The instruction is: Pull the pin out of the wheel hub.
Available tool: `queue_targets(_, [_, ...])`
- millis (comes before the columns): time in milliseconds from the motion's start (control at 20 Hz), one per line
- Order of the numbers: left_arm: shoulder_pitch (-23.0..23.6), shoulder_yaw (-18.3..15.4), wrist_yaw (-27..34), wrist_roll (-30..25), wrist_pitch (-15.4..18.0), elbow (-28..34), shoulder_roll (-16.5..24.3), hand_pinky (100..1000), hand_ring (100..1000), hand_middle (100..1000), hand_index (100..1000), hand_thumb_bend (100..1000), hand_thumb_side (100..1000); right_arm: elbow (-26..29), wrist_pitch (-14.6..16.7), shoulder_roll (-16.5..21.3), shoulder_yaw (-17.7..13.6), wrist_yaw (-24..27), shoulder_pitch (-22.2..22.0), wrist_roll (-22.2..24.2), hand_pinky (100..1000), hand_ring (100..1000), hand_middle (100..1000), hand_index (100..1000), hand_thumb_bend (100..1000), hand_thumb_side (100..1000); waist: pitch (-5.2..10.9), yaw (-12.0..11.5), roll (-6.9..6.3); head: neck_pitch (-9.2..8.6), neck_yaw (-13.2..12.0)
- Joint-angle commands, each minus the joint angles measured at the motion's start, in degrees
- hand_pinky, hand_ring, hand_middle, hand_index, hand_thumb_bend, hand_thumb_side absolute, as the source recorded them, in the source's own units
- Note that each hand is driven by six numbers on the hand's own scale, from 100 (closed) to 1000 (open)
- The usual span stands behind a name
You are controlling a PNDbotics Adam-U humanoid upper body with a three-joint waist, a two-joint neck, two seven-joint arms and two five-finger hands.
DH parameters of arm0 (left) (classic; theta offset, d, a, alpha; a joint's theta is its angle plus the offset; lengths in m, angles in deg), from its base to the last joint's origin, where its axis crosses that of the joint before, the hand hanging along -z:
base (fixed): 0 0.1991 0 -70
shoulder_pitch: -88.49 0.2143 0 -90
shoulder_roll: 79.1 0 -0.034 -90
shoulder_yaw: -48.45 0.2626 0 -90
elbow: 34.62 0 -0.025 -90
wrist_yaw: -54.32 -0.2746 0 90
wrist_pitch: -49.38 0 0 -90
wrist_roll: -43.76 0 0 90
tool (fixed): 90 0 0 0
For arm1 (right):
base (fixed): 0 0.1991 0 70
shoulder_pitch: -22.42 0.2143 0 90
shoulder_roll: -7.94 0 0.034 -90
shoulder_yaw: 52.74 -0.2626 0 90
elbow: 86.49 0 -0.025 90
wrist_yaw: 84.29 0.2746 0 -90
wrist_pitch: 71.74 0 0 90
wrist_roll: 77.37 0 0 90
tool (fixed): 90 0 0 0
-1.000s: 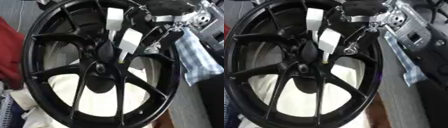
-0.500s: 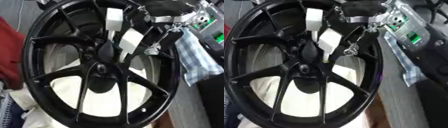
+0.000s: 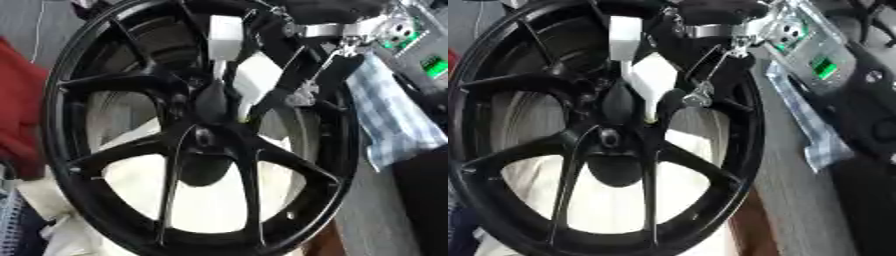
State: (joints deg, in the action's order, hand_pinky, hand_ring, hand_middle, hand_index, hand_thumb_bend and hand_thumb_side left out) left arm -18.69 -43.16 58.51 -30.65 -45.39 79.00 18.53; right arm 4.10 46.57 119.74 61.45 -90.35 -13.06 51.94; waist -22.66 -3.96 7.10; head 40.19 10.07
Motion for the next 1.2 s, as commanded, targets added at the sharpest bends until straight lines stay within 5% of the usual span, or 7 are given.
queue_targets(50, [-0.38,-0.07,0.1,-0.01,-0.04,0.98,1.31,694,541,550,692,100,585,-0.4,7.27,0.43,-0.67,2.22,1.87,9.75,755,754,378,482,100,273,1.15,-0.12,-0.2,0.02,0.69])
queue_targets(300, [-0.31,-0.14,0.11,0.07,0.03,0.98,1.45,694,541,549,690,100,584,-0.28,4.88,0.3,-0.76,3.97,2.63,10.8,736,733,313,399,100,356,1.31,-0.16,-0.03,0.28,0.9])
queue_targets(800, [0.05,-0.24,-0.02,-0.04,-0.14,0.98,1.54,696,540,548,685,100,581,1.83,-0.48,2.18,-2.6,12.74,2.88,12.64,753,747,293,365,100,311,1.91,0.31,-0.32,0.52,0.48])
queue_targets(1200, [0.19,-0.36,0.01,0.02,-0.14,0.98,1.59,696,539,547,682,100,575,5.73,-5.59,5.82,-8.62,23.93,1.4,12.51,759,750,294,364,100,240,2.65,1.4,-1.43,0.65,-0.32])
